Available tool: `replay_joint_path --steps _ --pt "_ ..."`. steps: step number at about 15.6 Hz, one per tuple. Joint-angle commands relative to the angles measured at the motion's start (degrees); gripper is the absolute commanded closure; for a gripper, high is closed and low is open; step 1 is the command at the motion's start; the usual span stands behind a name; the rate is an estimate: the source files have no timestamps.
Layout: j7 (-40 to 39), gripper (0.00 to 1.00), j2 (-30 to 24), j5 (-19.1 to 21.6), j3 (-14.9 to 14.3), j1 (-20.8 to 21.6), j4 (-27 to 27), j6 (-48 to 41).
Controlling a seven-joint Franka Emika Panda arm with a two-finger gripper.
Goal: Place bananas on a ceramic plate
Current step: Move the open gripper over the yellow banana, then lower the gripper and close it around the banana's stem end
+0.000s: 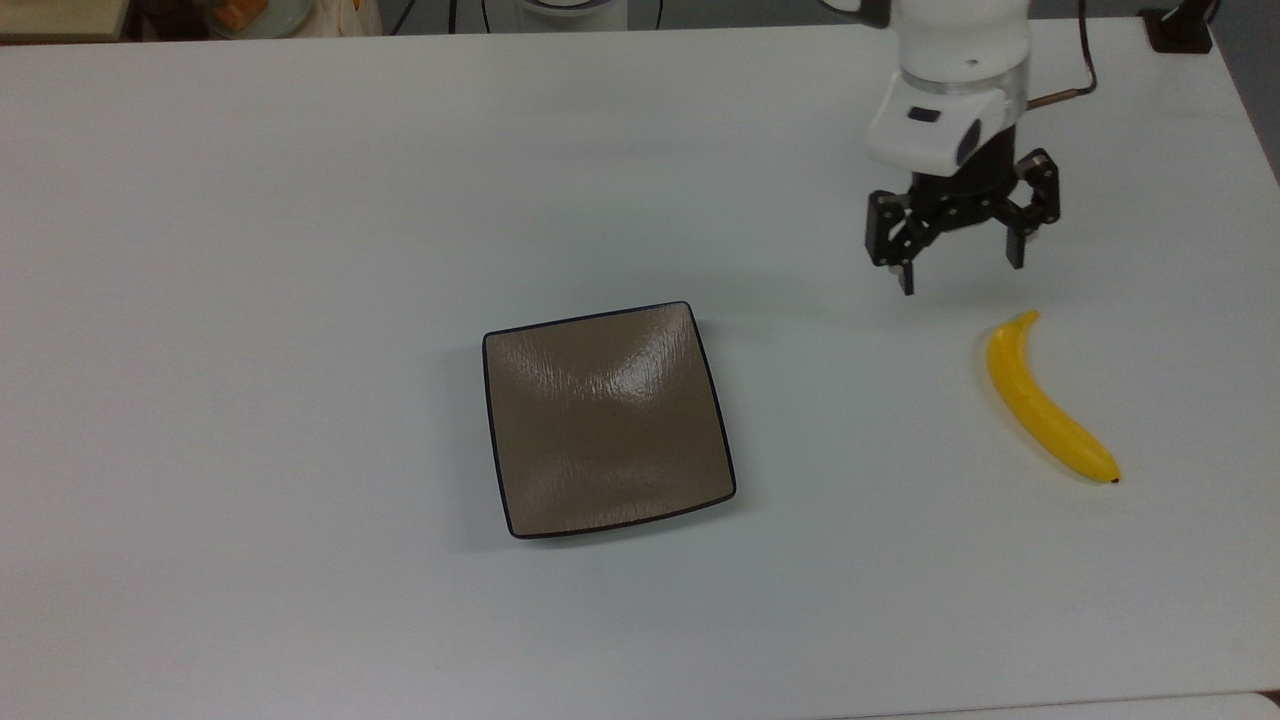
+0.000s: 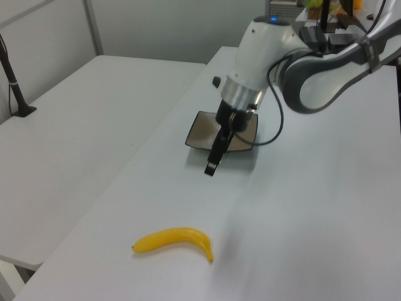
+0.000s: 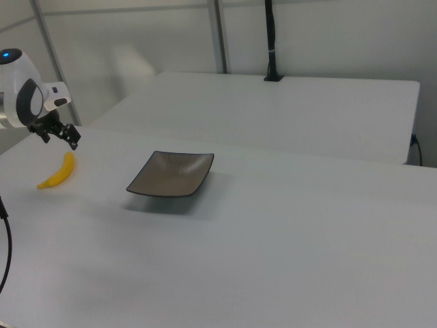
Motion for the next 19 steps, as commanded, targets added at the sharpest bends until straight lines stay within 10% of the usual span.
replay_joint_path --steps 1,14,19 --pt "0.79 0.0 6.29 -3.45 -0.27 3.48 7.92 0.41" --pt "13.35 0.0 22.03 -22.51 -0.97 9.29 15.76 11.66" --pt "13.98 0.05 22.39 -23.58 -0.97 9.29 15.4 11.66"
